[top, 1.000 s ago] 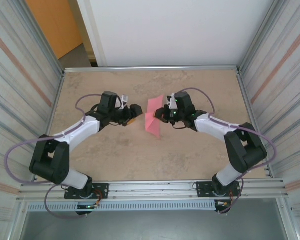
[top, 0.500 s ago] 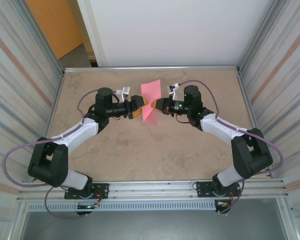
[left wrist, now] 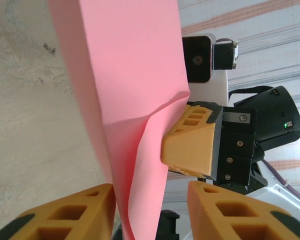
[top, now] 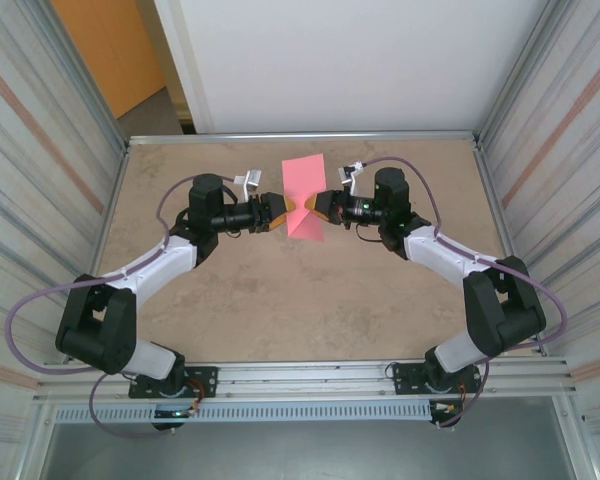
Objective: Fold a paper plane with a square sheet of paper (pick it up from the middle)
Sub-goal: Turn over the paper at the center of the table.
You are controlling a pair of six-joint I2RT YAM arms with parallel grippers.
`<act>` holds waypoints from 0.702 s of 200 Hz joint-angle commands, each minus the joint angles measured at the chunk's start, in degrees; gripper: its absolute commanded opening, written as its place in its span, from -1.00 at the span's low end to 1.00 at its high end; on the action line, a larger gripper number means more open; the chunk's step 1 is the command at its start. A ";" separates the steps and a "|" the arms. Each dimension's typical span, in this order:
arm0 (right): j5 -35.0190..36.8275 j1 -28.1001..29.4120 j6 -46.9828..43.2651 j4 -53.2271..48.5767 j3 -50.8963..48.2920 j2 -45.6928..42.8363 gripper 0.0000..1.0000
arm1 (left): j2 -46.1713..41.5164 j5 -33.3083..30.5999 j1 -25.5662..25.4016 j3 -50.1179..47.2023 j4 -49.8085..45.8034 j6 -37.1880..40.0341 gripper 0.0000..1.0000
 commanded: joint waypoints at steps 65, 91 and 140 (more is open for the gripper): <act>2.83 -2.86 -5.74 -14.88 0.65 -3.29 -0.20 | 0.96 -2.09 0.82 0.93 -5.61 4.37 -0.80; 7.46 -5.45 -9.46 -24.84 1.41 -4.93 -0.14 | 0.69 -6.76 0.92 3.01 -17.33 11.14 -0.85; 18.09 -8.96 -15.07 -39.21 3.36 -7.17 -0.10 | 0.47 -26.83 -0.25 12.57 -47.36 28.77 -0.91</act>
